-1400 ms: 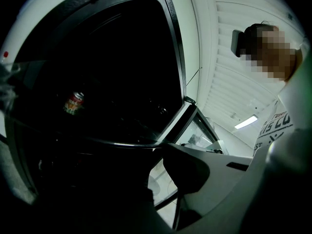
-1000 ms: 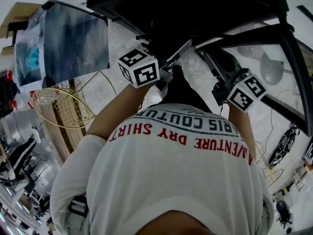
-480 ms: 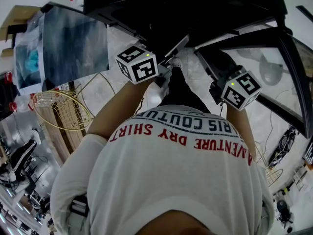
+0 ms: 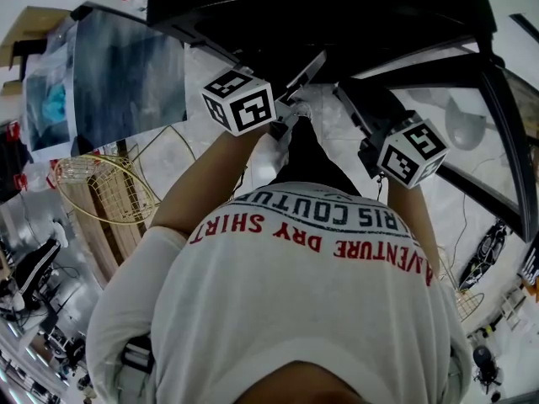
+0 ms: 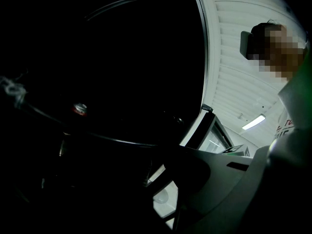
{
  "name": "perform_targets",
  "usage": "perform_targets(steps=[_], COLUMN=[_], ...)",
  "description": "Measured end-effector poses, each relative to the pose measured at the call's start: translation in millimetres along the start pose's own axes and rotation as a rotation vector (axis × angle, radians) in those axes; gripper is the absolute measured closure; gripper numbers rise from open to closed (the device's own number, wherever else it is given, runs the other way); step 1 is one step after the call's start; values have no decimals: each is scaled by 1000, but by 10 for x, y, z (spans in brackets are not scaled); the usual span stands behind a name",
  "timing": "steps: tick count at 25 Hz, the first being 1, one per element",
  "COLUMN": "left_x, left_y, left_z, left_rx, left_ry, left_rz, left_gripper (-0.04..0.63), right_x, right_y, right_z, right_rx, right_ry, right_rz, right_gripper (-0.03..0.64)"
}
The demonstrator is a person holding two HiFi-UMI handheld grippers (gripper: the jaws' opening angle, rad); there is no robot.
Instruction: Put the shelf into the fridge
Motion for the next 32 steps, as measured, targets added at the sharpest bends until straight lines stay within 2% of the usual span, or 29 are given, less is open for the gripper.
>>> perform_targets(steps=[18, 32], left_x=[-134, -169], left_y=[194, 268], left_z=[-217, -273], left_rx=[-20, 1], left_ry=[-56, -77], left_rz=[-65, -102], left_gripper=[505, 505], right_x=[31, 13], right_y=[-45, -24], right_z=[-20, -58], right_rx=[-23, -21], right_ry=[-24, -20], right_rz=[25, 12], right_gripper=[589, 589])
Point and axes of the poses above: the fingertips, and each gripper's own axes: x backward along the fingers, y to its left, z out of its underside, the point moved 10 cm from there along x, backward along the fingers, and after that the axes turned 10 degrees about y, right-handed, at the moved point
